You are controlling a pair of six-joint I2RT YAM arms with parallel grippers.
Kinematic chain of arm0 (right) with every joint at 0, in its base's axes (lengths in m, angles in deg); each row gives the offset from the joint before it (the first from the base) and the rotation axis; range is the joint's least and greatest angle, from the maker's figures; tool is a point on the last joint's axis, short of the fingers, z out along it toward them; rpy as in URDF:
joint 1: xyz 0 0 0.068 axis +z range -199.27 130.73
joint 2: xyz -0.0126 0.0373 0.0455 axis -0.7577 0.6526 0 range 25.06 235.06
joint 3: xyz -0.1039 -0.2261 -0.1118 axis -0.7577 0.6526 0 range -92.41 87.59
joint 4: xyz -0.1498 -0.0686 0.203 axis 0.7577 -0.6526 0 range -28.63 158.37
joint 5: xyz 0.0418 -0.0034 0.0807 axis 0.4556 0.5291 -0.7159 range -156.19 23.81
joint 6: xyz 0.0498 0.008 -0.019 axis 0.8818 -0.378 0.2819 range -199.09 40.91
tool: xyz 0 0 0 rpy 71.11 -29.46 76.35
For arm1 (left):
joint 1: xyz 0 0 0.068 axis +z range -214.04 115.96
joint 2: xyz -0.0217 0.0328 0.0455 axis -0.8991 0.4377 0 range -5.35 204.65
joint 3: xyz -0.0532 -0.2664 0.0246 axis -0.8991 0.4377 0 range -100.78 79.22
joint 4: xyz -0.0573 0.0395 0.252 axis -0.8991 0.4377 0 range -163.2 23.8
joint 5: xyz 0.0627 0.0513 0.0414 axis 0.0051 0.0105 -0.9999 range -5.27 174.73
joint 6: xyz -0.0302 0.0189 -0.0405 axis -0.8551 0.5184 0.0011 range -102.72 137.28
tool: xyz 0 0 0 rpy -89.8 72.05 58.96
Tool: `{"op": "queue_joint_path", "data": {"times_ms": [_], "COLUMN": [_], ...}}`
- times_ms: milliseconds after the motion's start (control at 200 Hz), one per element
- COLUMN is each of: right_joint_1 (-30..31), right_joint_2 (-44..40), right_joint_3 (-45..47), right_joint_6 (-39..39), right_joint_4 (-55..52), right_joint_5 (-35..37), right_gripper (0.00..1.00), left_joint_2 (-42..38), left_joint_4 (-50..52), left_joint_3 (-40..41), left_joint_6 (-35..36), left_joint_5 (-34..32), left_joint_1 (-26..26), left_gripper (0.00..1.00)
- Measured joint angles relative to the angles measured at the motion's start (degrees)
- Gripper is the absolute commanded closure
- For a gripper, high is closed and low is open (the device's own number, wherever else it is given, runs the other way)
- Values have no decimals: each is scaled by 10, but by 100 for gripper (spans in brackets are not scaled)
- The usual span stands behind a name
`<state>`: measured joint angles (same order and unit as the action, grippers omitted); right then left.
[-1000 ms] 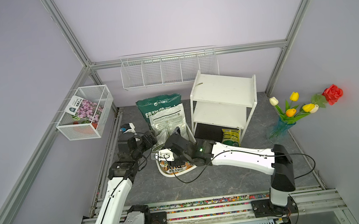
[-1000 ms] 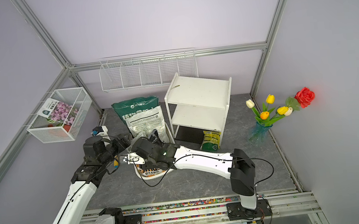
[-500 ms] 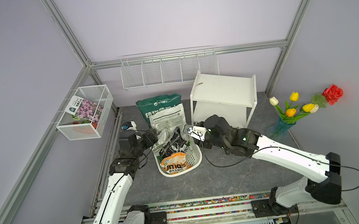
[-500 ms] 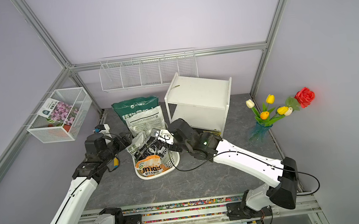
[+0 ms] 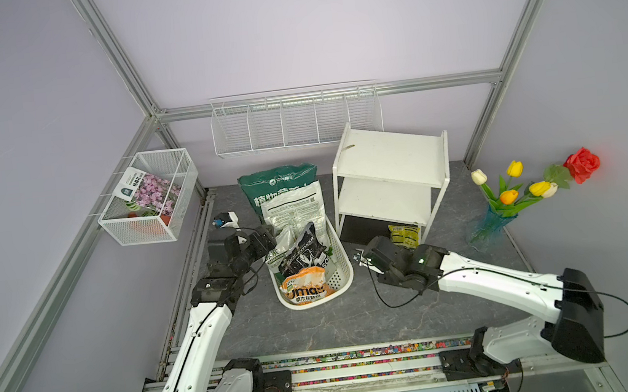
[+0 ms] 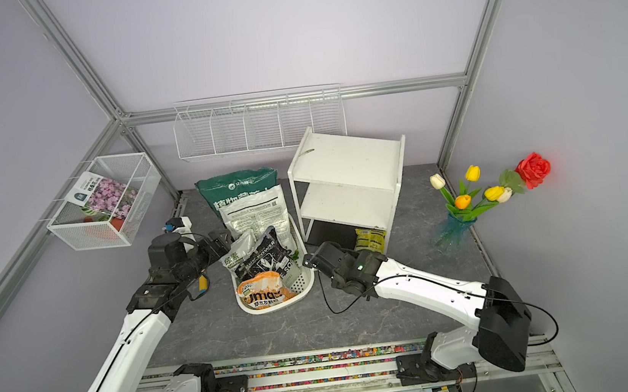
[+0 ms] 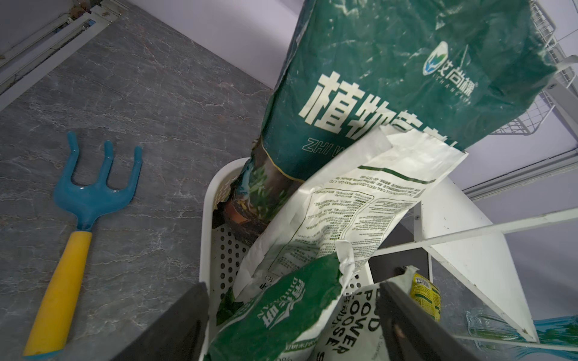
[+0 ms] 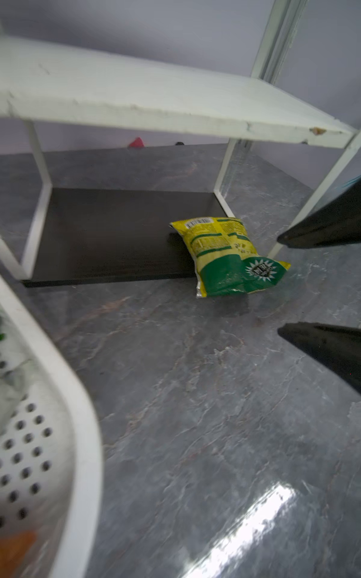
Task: Take down the fertilizer bag from the shelf
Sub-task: Pick up the fertilizer bag from the shelf.
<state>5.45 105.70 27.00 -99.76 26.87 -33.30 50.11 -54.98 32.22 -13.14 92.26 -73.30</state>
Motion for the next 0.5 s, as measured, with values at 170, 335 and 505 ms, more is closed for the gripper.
{"op": "queue_joint_path", "data": {"times_ms": [170,335,505], "right_joint_1": [-1,-12,-35], "right_joint_2": [59,72,106], "right_joint_3": [9,46,61], "right_joint_6": [4,-8,-17], "right_joint_4": [-11,2,24], "right_joint_5": [28,47,67], "right_gripper": [58,58,55], "left_joint_2": [0,0,0], "left_joint_4": [1,1,1], "left_joint_3": [0,0,0], "left_joint_6": [-4,-8,-9], "left_joint_5": [0,0,0], "left_joint_1": [0,0,0], "left_gripper": [13,13,13]}}
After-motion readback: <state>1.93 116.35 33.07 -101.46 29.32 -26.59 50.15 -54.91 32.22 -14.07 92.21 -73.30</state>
